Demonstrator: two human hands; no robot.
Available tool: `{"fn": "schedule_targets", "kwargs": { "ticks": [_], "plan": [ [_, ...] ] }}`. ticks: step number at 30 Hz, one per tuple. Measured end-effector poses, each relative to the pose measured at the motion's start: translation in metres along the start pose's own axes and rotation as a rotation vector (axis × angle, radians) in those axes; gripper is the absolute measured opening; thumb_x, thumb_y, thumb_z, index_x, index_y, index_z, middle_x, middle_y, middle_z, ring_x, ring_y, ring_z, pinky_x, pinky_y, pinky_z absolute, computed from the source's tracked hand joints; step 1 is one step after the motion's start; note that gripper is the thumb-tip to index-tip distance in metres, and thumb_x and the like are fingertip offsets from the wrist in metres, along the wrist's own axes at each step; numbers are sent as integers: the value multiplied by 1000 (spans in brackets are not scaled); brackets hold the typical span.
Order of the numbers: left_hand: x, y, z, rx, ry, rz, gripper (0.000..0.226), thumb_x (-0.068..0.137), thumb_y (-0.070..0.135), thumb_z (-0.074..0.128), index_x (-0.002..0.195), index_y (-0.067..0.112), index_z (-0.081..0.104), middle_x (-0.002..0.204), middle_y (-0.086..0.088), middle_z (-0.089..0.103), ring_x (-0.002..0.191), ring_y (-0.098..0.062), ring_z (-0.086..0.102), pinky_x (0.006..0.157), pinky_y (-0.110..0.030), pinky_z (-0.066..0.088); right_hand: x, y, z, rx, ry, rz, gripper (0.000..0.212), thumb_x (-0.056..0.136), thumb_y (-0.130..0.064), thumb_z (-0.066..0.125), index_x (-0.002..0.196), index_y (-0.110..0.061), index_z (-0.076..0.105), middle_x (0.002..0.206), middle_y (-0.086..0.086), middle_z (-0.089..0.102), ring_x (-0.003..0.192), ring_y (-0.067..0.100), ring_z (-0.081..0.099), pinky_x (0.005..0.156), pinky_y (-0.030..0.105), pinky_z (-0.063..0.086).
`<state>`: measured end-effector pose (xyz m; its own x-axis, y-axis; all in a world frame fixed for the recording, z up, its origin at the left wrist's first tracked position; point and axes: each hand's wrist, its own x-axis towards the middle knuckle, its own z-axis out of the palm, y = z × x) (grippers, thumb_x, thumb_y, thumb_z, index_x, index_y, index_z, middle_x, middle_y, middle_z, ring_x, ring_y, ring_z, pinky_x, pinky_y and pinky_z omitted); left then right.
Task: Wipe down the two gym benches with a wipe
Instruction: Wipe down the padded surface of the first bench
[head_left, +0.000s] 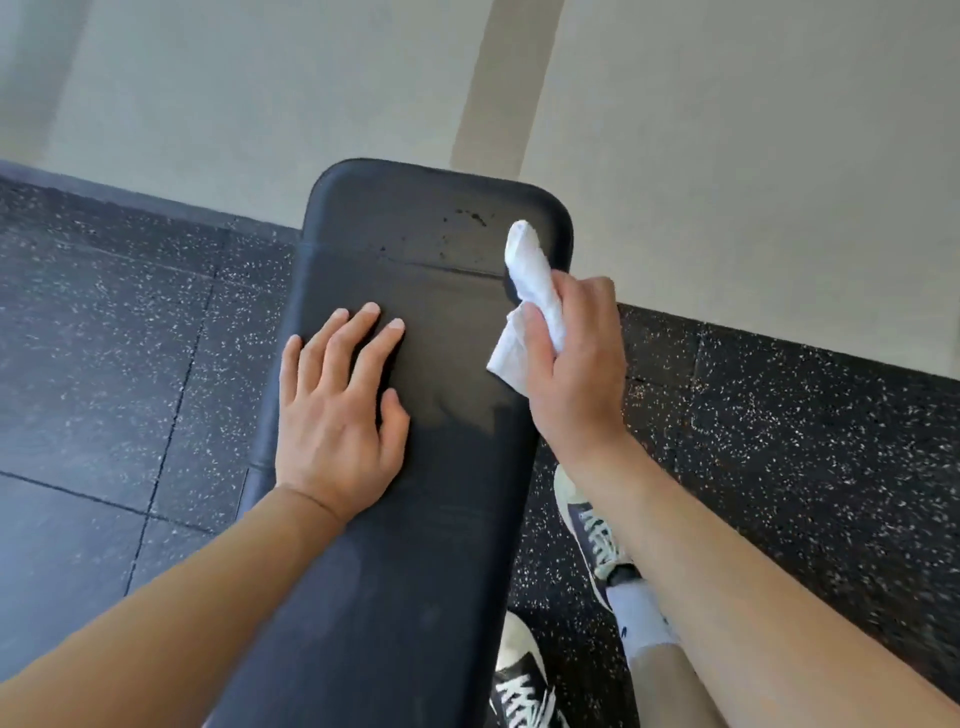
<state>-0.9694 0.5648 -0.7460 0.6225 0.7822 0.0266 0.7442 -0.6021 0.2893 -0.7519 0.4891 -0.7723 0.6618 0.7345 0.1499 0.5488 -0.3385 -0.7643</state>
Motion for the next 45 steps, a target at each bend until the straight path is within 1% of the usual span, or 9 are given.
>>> {"fn": "schedule_targets", "kwargs": {
  "ticks": [4, 10, 15, 19, 21, 25, 30, 39, 45],
  "plan": [
    [0, 0, 1, 13, 0, -1, 60, 93, 26, 46, 153, 19, 49, 164, -5, 40, 153, -33, 34, 125, -60, 22, -70, -13, 10, 187, 82, 262, 21, 104, -28, 57, 123, -20, 53, 111, -9, 48, 100, 12, 54, 88, 26, 45],
    [0, 0, 4, 9, 7, 13, 60, 92, 24, 45, 151, 15, 50, 162, -9, 42, 152, -37, 35, 120, -65, 27, -153, -22, -2, 254, -22, 345, 20, 104, -38, 49, 123, -33, 43, 109, -9, 54, 100, 6, 56, 86, 13, 40],
    [1, 0, 4, 10, 18, 16, 60, 92, 24, 45, 151, 16, 49, 162, -8, 42, 152, -36, 35, 120, -65, 27, -76, -10, 3, 244, -23, 231, 23, 102, -32, 54, 119, -16, 51, 107, -5, 51, 93, 12, 52, 82, 22, 40],
    [0, -1, 6, 25, 13, 21, 60, 92, 25, 45, 151, 16, 50, 162, -7, 42, 152, -36, 35, 121, -64, 27, 9, 0, 11, 317, 77, 335, 24, 102, -31, 59, 116, -13, 52, 110, 1, 59, 98, 21, 57, 86, 40, 49],
    [0, -1, 5, 31, 12, 12, 60, 91, 25, 45, 151, 16, 50, 162, -8, 42, 152, -36, 36, 122, -63, 25, 13, 0, 12, 362, 96, 376, 24, 103, -31, 58, 118, -13, 51, 111, 2, 61, 99, 21, 59, 87, 42, 50],
    [1, 0, 4, 37, 9, 0, 61, 91, 26, 44, 150, 16, 51, 162, -8, 42, 152, -36, 35, 125, -60, 22, -59, -7, 4, 389, 60, 436, 11, 106, -33, 54, 114, -30, 48, 101, -10, 62, 93, 11, 61, 80, 31, 48],
    [0, -2, 6, 35, 22, 5, 61, 91, 26, 45, 151, 17, 50, 163, -7, 41, 152, -35, 34, 125, -60, 21, -137, -18, -9, 263, -64, 398, 21, 102, -46, 49, 120, -53, 41, 107, -20, 62, 98, 5, 64, 82, 12, 43],
    [-1, -4, 6, 29, -1, 3, 61, 91, 26, 45, 152, 18, 49, 164, -6, 40, 154, -33, 32, 126, -58, 20, 2, -15, 18, 136, 161, 290, 26, 98, -32, 60, 112, -10, 58, 105, -1, 60, 93, 16, 55, 79, 28, 44],
    [-1, -1, 5, 36, -1, -2, 60, 92, 26, 44, 151, 17, 51, 163, -6, 41, 153, -34, 34, 125, -60, 21, -59, -16, -10, 21, -111, -41, 18, 100, -21, 60, 111, -9, 62, 97, 5, 52, 87, 29, 51, 75, 46, 47]
  ]
}}
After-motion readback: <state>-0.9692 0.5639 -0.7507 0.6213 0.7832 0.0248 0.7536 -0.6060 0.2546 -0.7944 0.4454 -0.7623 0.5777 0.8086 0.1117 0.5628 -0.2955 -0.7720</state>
